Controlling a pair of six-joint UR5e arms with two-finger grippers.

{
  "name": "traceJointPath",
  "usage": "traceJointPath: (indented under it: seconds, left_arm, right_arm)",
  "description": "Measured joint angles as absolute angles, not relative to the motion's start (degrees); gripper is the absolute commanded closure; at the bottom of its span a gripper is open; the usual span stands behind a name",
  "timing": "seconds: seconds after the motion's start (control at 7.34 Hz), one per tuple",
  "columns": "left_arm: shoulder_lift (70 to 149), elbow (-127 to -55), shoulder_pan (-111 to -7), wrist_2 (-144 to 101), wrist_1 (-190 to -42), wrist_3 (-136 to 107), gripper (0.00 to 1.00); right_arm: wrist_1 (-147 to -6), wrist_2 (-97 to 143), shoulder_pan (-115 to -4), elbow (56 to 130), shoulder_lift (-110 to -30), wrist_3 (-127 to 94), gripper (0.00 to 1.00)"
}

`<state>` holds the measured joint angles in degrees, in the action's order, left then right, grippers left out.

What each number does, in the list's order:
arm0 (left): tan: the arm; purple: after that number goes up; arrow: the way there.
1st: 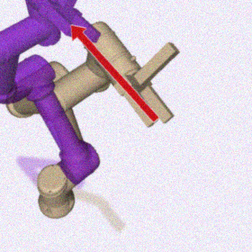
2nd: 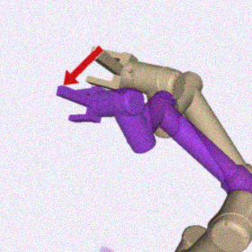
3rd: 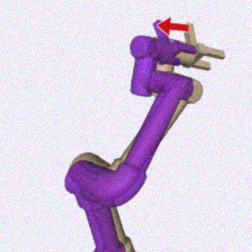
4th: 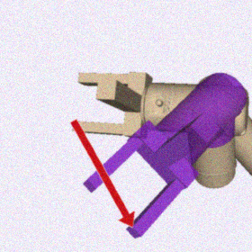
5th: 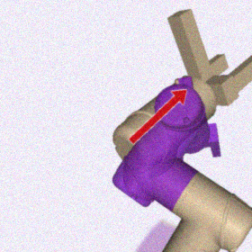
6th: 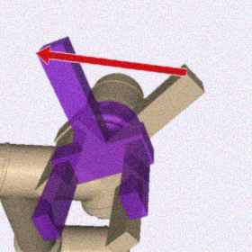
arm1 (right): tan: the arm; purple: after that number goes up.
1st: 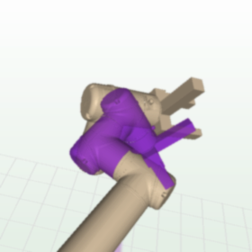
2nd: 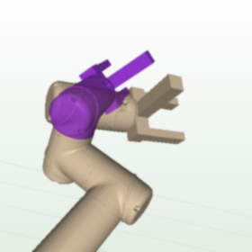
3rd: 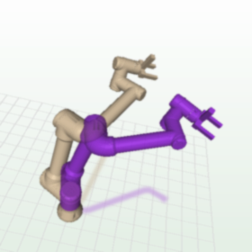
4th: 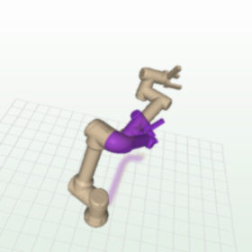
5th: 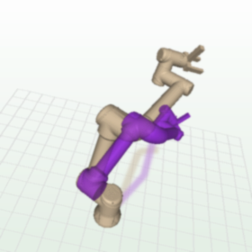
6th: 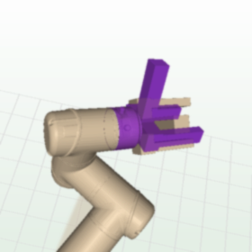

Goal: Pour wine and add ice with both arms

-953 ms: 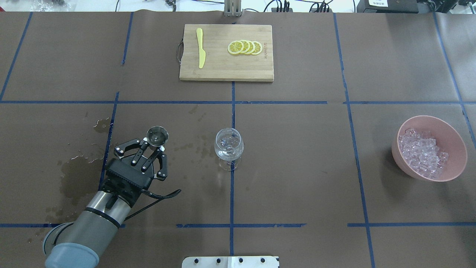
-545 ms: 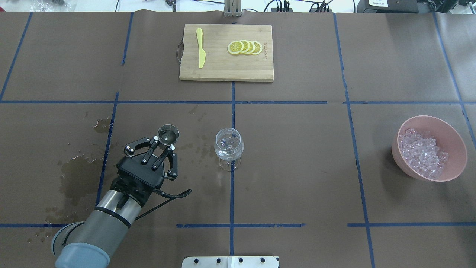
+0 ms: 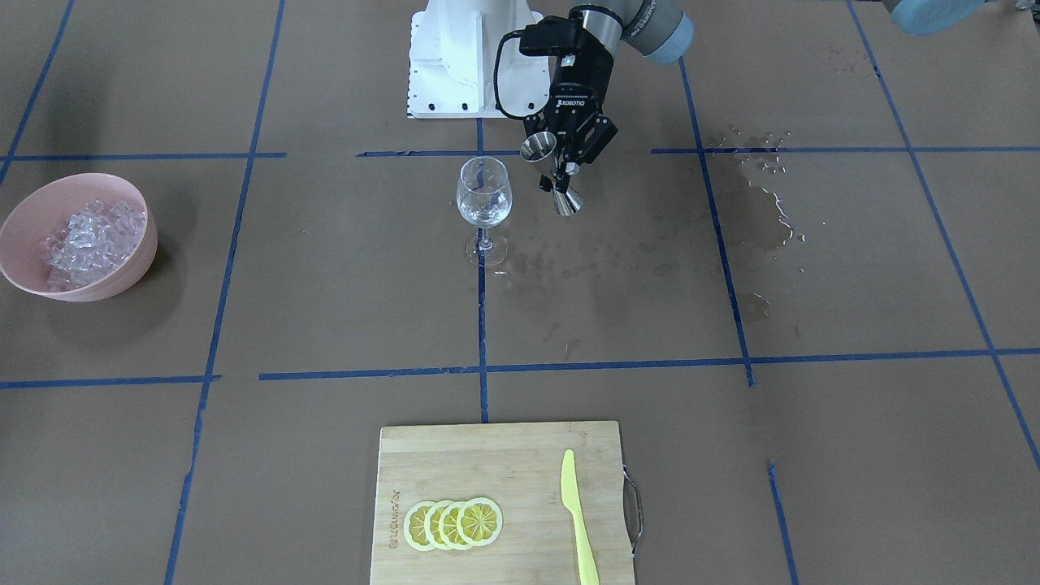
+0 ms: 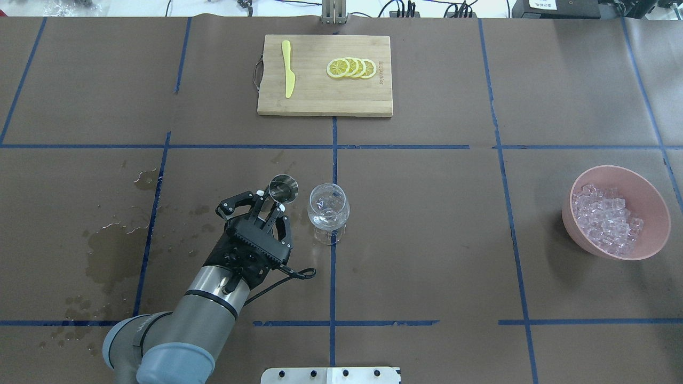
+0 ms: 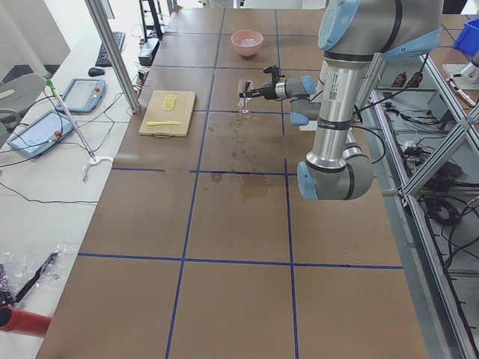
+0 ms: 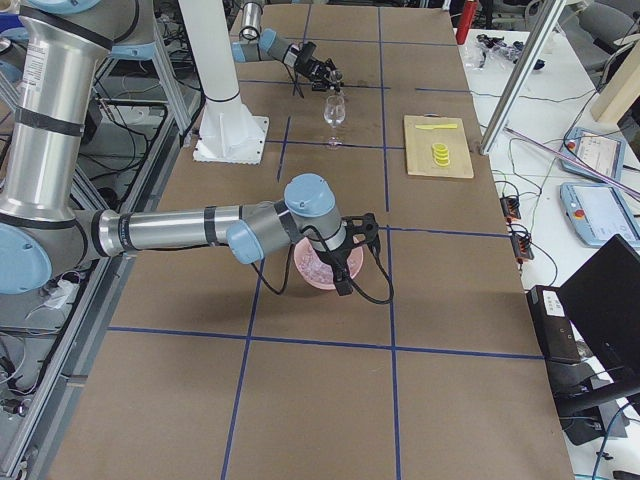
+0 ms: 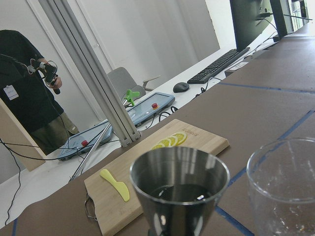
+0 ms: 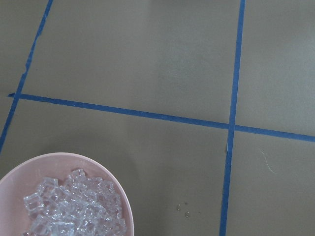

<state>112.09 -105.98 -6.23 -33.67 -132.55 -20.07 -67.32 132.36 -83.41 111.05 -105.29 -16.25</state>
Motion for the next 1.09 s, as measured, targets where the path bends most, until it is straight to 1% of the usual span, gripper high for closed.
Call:
traceJointPath:
  seconds: [0.27,0.41,1.09]
  left_arm:
    - [115.6,-105.9,-6.1,-33.6,-124.3,-17.7,1.00]
    - [116.4,-105.8,-6.1,-33.6,-122.8,-15.0,1.00]
    - [116.8,-106.0,-7.1,-32.7,-122.0,1.5,1.00]
  right_arm:
    - [-67.3,132.4,-83.4,110.9,-105.3,-16.3,0.00]
    - [-67.3,132.4,-83.4,110.9,-105.3,-16.3,0.00]
    - [-67.3,132.4,-83.4,110.8,-105.3,-16.3,0.00]
